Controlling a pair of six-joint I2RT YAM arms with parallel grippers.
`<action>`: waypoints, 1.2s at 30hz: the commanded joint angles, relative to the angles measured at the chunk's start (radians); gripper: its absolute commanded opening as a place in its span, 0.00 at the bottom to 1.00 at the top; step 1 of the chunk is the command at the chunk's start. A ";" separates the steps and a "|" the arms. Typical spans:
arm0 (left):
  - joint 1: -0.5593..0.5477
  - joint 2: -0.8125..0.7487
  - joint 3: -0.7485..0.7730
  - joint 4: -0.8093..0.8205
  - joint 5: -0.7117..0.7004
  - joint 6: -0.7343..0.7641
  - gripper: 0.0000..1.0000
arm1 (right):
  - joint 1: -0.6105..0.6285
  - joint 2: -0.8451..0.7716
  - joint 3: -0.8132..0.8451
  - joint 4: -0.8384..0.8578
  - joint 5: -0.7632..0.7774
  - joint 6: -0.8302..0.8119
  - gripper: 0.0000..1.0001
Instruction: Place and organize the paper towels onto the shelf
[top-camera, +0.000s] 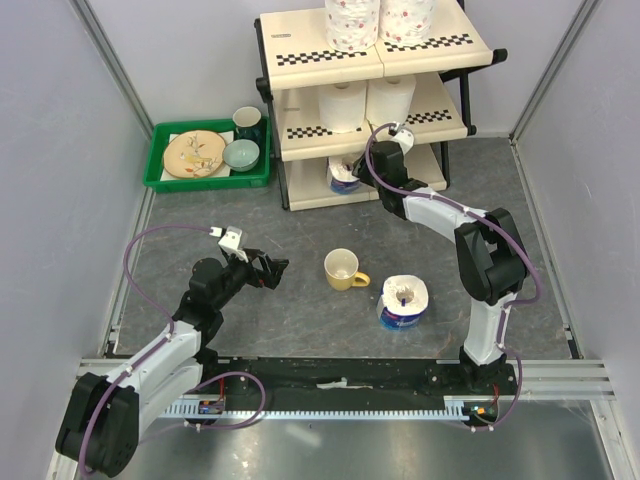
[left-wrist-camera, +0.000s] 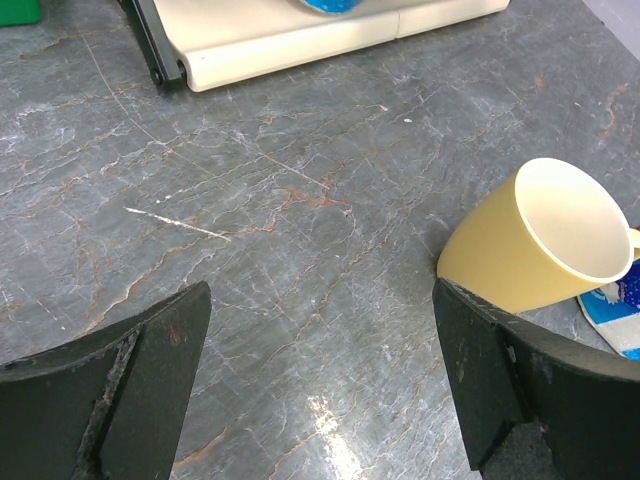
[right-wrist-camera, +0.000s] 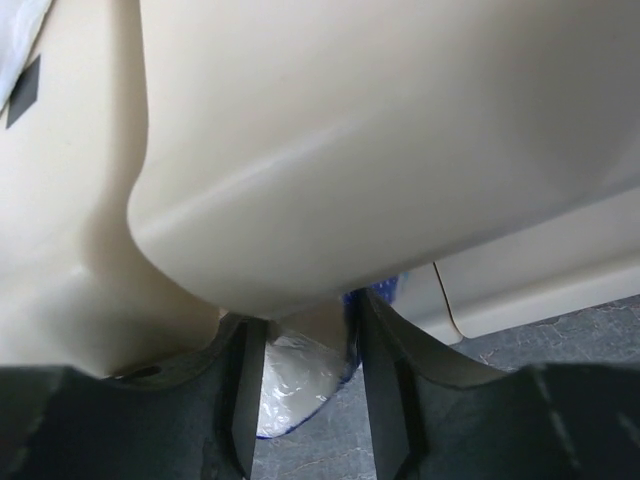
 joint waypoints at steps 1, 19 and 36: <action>-0.004 0.002 0.016 0.032 0.012 -0.006 0.99 | 0.000 0.007 0.028 0.088 0.027 0.009 0.52; -0.002 0.004 0.016 0.032 0.017 -0.005 0.99 | -0.002 -0.106 -0.139 0.238 -0.073 -0.026 0.63; -0.004 0.013 0.019 0.032 0.020 -0.005 0.99 | 0.012 -0.267 -0.321 0.269 -0.244 -0.084 0.68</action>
